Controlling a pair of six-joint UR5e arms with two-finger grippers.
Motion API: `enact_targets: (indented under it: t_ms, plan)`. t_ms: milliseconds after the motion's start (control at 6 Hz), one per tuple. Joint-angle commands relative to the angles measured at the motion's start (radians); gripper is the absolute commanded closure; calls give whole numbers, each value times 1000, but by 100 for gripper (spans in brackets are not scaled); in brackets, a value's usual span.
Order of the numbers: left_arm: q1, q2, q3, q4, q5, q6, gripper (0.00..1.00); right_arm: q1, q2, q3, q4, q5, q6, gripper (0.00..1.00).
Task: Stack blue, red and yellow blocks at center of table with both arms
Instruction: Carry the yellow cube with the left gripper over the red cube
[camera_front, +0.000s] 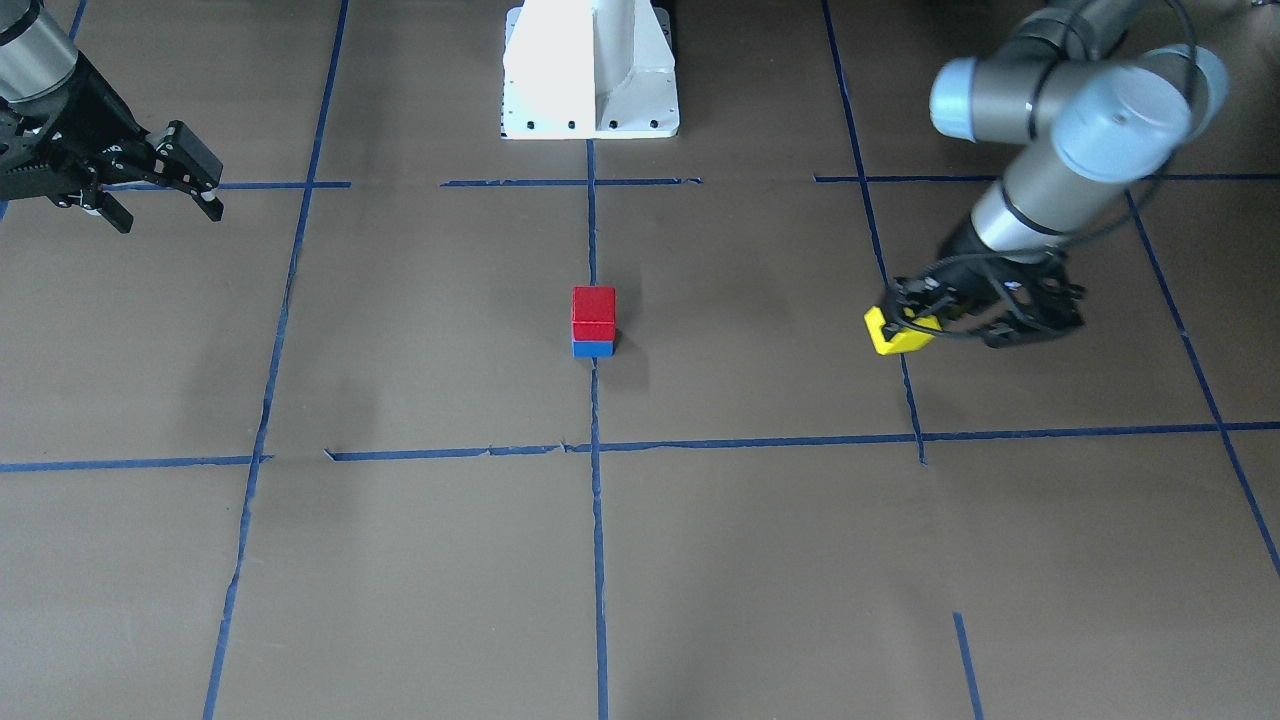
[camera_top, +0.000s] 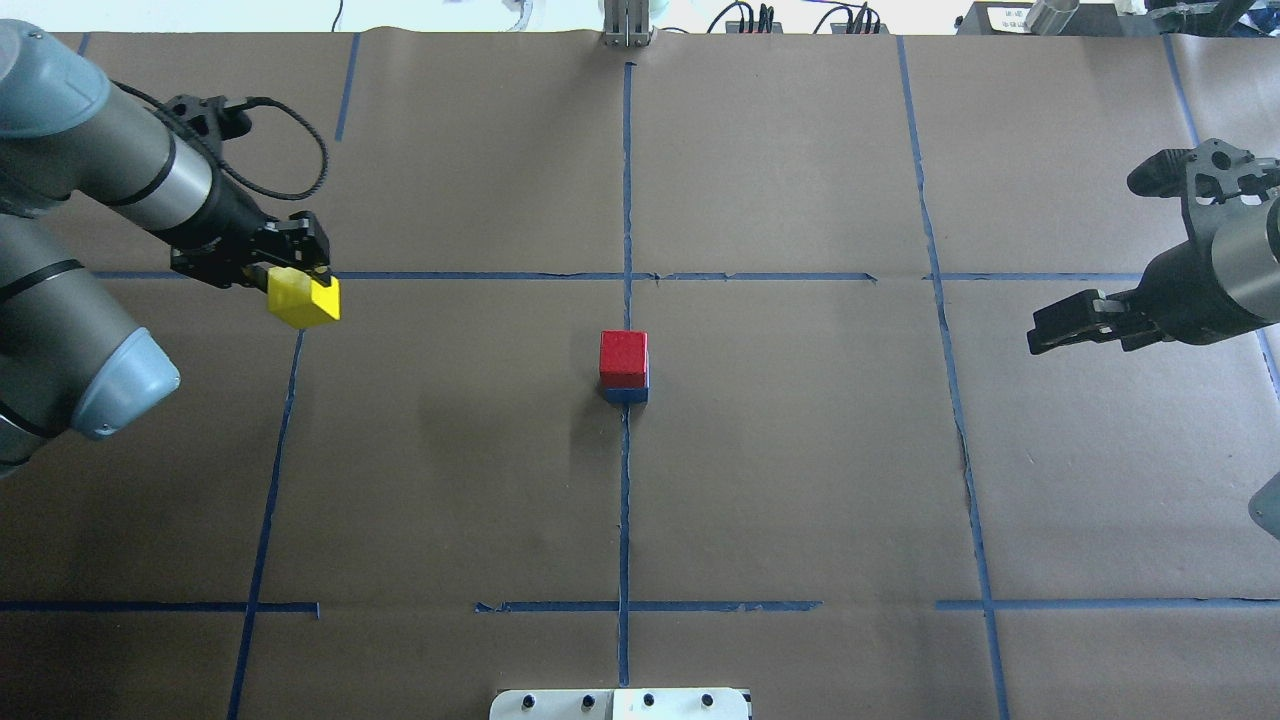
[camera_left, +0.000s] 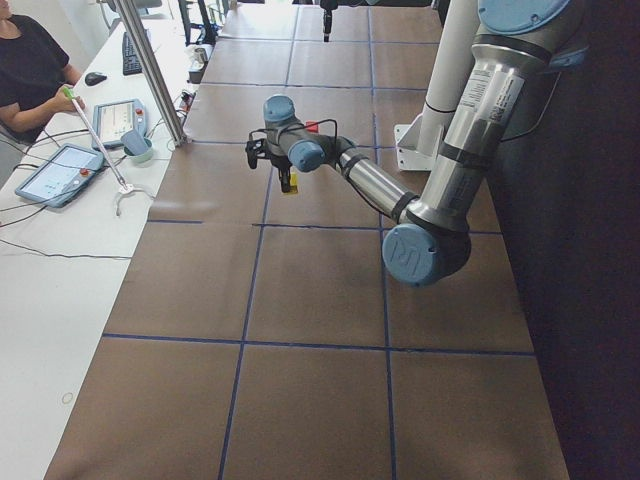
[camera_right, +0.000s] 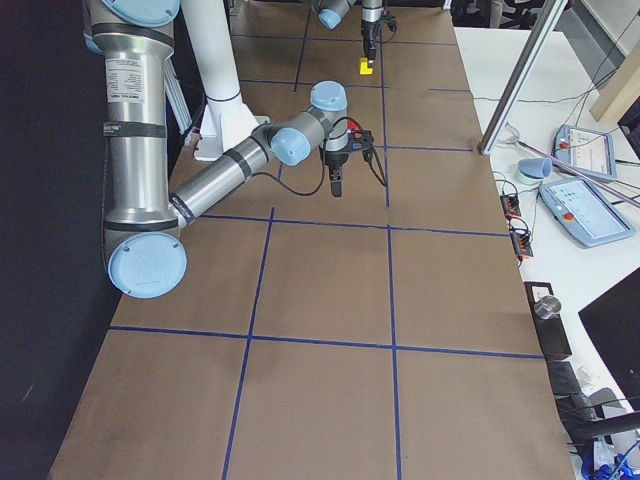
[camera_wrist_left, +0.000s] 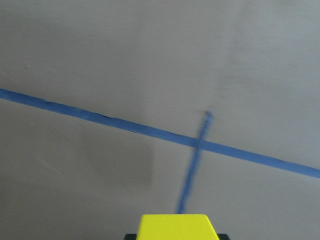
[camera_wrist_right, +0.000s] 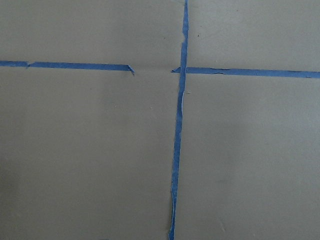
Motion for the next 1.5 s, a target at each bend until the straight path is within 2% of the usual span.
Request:
enact_targets:
  t_ms: [0, 167, 333, 667, 833, 1333]
  plan:
    - [108, -216, -41, 188, 12, 1, 100, 1, -4, -4, -2, 0, 0, 0]
    - [198, -310, 1, 200, 113, 1, 100, 1, -4, -4, -2, 0, 0, 0]
    - [248, -407, 108, 237, 196, -1, 100, -1, -1, -10, -2, 0, -1, 0]
    - [264, -505, 259, 237, 233, 1, 100, -2, 1, -12, -2, 0, -1, 0]
    - [291, -515, 294, 234, 282, 1, 100, -4, 4, -16, -2, -1, -1, 0]
    - [293, -519, 302, 233, 289, 3, 100, -4, 8, -21, -2, 0, -1, 0]
